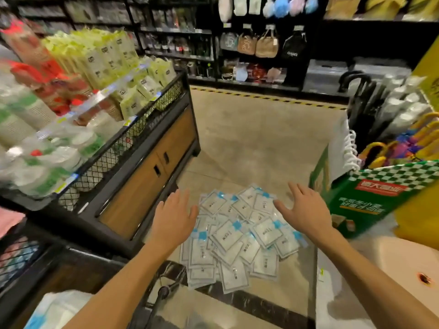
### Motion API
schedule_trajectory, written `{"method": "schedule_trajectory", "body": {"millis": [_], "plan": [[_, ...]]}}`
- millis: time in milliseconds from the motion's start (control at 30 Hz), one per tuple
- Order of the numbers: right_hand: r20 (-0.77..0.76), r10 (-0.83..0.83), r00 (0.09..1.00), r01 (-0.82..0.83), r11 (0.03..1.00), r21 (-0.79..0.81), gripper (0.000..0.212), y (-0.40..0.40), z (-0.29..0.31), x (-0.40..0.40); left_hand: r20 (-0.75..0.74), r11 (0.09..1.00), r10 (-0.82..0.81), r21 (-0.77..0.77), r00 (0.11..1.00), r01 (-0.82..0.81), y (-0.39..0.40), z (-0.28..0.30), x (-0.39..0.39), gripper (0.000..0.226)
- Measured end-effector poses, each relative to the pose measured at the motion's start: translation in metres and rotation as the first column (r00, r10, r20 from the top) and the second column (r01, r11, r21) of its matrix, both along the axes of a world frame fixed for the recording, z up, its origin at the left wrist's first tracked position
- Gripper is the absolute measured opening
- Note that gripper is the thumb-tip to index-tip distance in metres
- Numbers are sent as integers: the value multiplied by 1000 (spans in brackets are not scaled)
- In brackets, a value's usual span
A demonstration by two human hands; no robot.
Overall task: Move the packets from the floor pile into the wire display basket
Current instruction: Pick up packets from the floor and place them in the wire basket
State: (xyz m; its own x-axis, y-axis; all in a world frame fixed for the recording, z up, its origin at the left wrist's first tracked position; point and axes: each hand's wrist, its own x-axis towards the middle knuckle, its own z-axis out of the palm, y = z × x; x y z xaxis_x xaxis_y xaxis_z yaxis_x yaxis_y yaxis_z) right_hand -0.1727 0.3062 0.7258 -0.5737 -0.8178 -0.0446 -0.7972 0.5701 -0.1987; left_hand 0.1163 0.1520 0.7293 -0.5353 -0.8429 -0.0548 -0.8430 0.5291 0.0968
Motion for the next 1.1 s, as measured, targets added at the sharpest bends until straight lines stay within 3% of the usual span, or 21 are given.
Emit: {"method": "schedule_trajectory", "body": {"millis": [100,267,667,900,1100], "plan": [[22,-90,996,89,995,44,82,3,-22,-14,23,998,-54,29,998,54,-18,-14,-18,42],[26,-213,977,209,972,111,79,-4,-51,-25,39,982,-161,111,986,156,-69,-62,-45,75],[85,-367,926,344,916,208,81,-51,-150,-11,138,918,-333,273,933,287,-172,-186,-82,66],[141,-384,913,322,887,332,85,-82,-276,-11,189,888,-345,383,919,255,-179,-318,-93,80],[161,-380,911,318,895,312,87,-102,-425,-25,239,902,-314,377,919,210,-188,-452,-109,63]]}}
